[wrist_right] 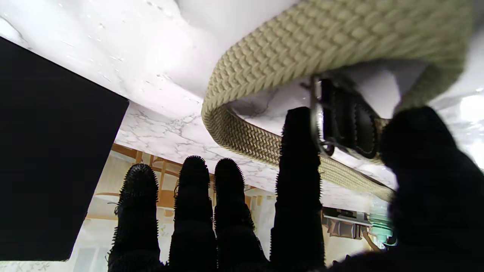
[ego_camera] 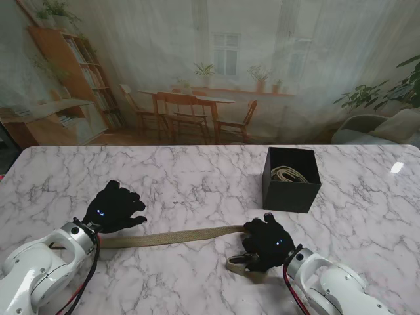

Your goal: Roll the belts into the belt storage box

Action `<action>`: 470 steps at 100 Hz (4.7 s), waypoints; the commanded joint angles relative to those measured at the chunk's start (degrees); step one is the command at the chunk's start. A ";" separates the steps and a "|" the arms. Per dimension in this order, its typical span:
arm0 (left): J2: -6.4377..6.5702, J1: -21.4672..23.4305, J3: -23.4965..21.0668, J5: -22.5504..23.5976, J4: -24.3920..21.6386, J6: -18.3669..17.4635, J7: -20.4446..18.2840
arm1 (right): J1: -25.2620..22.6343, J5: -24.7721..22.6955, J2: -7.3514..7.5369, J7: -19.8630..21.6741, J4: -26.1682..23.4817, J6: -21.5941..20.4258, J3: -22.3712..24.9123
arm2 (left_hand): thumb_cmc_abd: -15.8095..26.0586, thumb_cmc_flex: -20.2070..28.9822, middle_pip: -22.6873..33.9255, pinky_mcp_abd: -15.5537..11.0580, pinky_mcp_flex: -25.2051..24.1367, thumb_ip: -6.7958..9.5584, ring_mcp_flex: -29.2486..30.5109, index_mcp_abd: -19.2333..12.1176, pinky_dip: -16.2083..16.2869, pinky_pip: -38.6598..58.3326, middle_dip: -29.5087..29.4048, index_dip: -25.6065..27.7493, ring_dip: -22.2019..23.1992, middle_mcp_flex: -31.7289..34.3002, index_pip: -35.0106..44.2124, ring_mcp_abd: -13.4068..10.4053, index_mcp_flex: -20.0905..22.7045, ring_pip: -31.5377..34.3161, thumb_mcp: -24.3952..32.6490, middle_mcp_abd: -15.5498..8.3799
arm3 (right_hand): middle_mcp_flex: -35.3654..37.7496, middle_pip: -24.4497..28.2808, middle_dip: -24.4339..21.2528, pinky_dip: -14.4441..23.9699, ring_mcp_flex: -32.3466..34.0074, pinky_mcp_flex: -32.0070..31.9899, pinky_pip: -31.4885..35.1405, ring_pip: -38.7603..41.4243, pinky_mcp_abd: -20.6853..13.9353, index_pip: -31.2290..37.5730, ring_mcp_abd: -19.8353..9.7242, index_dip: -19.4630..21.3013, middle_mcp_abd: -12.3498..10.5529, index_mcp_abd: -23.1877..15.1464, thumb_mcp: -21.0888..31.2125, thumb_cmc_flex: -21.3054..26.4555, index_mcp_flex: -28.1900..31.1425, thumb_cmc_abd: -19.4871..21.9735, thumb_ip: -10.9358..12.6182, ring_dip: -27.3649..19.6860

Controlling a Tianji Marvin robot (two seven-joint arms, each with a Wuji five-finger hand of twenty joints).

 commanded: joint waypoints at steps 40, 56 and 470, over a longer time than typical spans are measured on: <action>0.76 -5.97 6.73 -2.52 4.36 0.46 -15.15 | -0.62 2.29 -0.56 -4.35 1.80 0.76 -0.22 | 2.67 -3.93 -7.58 1.87 -1.82 -0.97 -5.28 1.35 -2.04 -3.89 -6.62 -6.88 -3.58 -12.56 -10.59 1.58 -12.38 -4.88 -1.45 3.63 | 11.04 4.59 5.33 -0.82 6.82 2.11 2.54 2.66 2.05 14.70 -1.26 -8.40 -5.78 -9.79 23.92 1.23 6.09 -6.51 -7.74 1.76; 1.15 -8.05 8.65 -3.30 5.63 0.98 -21.64 | -0.85 2.14 -0.49 -4.05 1.83 0.44 -0.07 | -0.53 -8.90 -10.75 1.28 -2.87 -1.05 -8.07 2.10 -3.45 -7.17 -10.83 -9.48 -6.02 -18.63 -14.18 1.04 -16.97 -6.90 -1.78 5.21 | 8.67 2.92 5.05 -1.02 5.33 1.29 2.15 1.84 2.16 12.17 -1.09 -10.59 -4.64 -7.94 22.38 -0.81 5.81 -3.22 -8.37 1.69; 0.95 2.53 -1.69 1.85 2.03 -2.32 -13.07 | 5.23 12.31 -3.12 -16.02 13.39 13.01 -8.07 | -14.67 7.74 4.18 -1.81 7.04 -0.04 6.55 0.67 -1.20 8.21 1.57 12.49 0.47 3.45 26.28 1.48 -7.81 2.53 5.01 2.00 | 54.42 17.46 8.88 9.29 45.91 35.43 27.92 41.67 -1.39 -3.02 -3.33 -13.33 -8.09 -13.10 29.90 13.28 -33.11 4.68 -1.23 20.98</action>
